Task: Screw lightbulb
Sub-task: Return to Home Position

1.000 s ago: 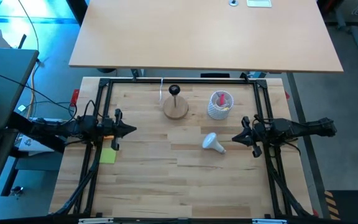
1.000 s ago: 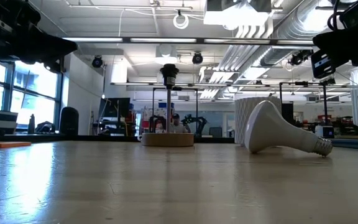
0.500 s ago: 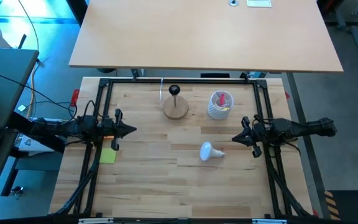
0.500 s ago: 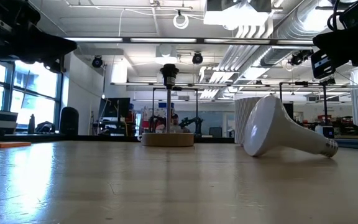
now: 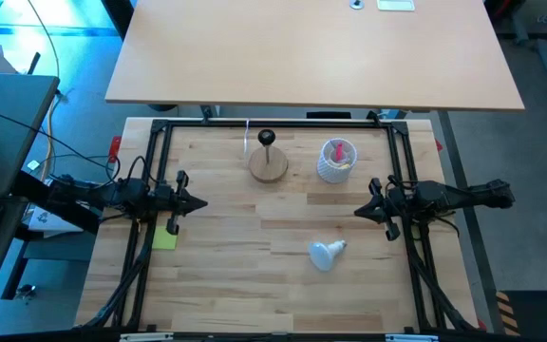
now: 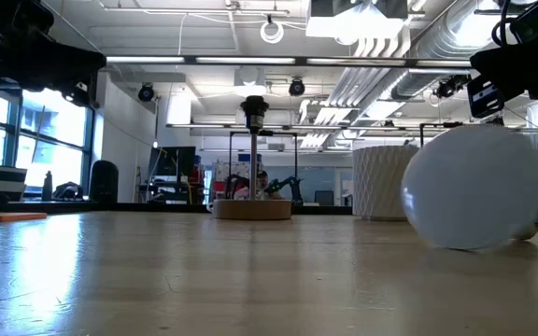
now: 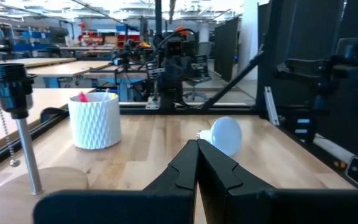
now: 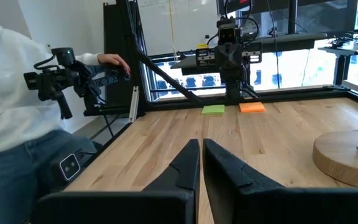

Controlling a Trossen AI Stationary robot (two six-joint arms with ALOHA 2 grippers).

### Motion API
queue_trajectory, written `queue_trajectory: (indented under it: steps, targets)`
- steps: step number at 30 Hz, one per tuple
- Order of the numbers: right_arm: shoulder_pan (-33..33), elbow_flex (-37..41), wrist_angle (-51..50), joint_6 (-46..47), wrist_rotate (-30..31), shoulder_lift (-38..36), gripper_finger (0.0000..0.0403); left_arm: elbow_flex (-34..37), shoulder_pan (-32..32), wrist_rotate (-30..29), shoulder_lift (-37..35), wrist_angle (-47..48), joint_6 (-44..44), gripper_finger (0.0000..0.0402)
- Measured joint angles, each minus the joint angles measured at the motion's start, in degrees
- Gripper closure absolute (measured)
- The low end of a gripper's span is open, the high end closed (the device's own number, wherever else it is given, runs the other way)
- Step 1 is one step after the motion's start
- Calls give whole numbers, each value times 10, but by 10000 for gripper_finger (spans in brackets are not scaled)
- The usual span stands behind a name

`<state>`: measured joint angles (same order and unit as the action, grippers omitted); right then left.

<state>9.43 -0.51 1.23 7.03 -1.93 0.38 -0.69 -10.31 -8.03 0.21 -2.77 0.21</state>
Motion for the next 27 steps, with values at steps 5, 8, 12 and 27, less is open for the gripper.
queue_trajectory:
  steps: [5,8,12,27]
  targets:
    - [0,0,0,0,0,0,387,0,-2,0,0,0,0,402]
    - [0,0,0,0,0,0,387,0,5,0,0,0,0,401]
    - [0,0,0,0,0,0,387,0,10,-1,0,0,0,402]
    - [0,0,0,0,0,0,387,0,10,-1,2,0,0,401]
